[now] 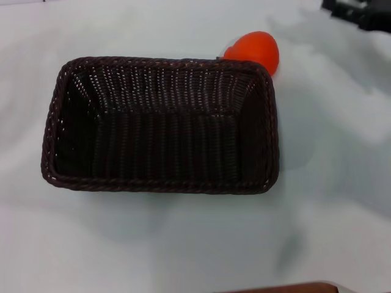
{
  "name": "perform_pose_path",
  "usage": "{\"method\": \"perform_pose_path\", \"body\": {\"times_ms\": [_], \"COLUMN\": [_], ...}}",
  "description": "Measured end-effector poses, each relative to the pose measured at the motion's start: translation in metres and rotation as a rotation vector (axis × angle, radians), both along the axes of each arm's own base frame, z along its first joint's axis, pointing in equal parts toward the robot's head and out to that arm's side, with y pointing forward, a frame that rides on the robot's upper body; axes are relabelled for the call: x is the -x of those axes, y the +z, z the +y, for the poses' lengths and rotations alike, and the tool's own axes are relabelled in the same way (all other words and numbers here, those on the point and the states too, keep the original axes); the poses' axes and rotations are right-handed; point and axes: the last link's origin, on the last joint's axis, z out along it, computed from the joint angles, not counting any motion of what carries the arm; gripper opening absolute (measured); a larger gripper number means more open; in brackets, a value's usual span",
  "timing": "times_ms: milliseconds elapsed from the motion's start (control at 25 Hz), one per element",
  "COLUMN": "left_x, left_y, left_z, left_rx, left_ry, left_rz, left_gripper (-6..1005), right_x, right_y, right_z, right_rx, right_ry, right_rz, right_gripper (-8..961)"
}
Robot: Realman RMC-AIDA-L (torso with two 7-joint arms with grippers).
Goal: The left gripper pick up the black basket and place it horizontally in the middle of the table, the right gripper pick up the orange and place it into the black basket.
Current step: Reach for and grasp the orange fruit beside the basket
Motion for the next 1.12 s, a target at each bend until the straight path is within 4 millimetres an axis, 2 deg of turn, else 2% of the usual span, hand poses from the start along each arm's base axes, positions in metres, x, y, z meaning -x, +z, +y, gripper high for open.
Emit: {"method": "perform_pose_path", "body": {"times_ms": [120,280,480,680,1120], "left_x": [0.002,-0.001,-0.006,-0.011,-0.016], "left_y": [-0.008,-0.014,-0.020,-0.023,-0.028], "left_z": [0.001,0.002,0.002,0.001,0.007], "left_rx": [-0.009,-0.019,-0.005,-0.008,-0.012], "left_ry": [-0.012,-0.031,-0.053,-0.077,-0.086], "left_rz": [0.009,0.006,-0.018,-0.049,-0.065], "left_gripper": [758,756,759,761,758], "right_x": [0.010,0.021,0.029,0.028,0.042], "right_y": [-0.011,-0.031,-0.053,-0.066,-0.104], "right_z": [0.006,0.017,0.034,0.045,0.053], "right_rx": [0.133,0.219,0.242,0.228,0.306], "right_ry": [-0.025,-0.035,-0.059,-0.092,-0.065], "right_rz": [-0.058,-0.113,-0.131,-0.192,-0.304], "right_gripper": [850,848,847,845,841]}}
